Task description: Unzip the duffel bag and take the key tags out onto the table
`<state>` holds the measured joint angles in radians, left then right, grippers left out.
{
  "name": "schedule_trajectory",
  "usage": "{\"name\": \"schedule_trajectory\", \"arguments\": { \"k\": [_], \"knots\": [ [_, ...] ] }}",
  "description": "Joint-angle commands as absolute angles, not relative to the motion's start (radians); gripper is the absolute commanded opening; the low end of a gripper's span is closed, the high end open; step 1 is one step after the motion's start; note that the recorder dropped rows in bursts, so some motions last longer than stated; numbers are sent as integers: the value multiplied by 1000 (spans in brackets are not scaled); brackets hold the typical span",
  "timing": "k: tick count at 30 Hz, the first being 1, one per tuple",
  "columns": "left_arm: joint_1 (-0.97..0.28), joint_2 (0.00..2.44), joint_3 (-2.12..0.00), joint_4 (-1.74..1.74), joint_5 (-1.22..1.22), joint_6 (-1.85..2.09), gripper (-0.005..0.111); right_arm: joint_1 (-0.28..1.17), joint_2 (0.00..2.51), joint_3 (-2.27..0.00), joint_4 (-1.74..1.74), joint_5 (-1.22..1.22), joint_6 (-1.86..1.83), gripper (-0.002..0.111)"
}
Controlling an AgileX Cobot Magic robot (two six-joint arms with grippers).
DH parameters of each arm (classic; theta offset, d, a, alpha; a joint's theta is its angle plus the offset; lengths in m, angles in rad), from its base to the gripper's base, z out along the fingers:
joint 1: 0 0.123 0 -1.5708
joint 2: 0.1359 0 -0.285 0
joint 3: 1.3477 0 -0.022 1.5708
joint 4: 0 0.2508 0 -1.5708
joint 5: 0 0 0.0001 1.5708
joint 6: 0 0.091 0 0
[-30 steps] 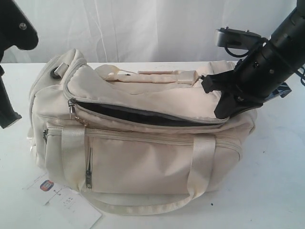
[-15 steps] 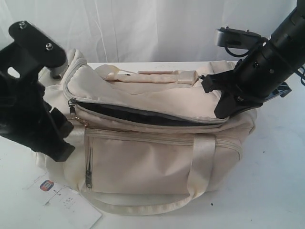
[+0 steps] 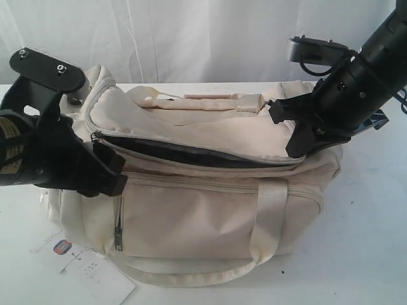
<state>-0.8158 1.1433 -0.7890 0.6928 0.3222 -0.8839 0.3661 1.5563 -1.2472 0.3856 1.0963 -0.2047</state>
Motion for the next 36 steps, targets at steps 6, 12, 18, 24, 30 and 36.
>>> {"name": "schedule_trajectory", "arguments": {
  "k": [6,12,18,24,30,36],
  "knots": [
    [-777,1210,-781,770,155,-1025,69,359,1547,-1245,369,1097,-214,0],
    [-747,1232,-781,770,158,-1061,68,359,1547,-1245,369,1097,-214,0],
    [-741,1232,-781,768,151,-1061,45,359,1547,-1245,369,1097,-214,0],
    [-741,1195,-781,768,181,-1061,6,359,1547,-1245,369,1097,-214,0],
    [-741,1095,-781,768,295,-1011,0,359,1547,-1245,369,1093,-214,0],
    [-741,1006,-781,777,397,-876,0,359,1547,-1245,369,1092,-214,0]
  ]
}}
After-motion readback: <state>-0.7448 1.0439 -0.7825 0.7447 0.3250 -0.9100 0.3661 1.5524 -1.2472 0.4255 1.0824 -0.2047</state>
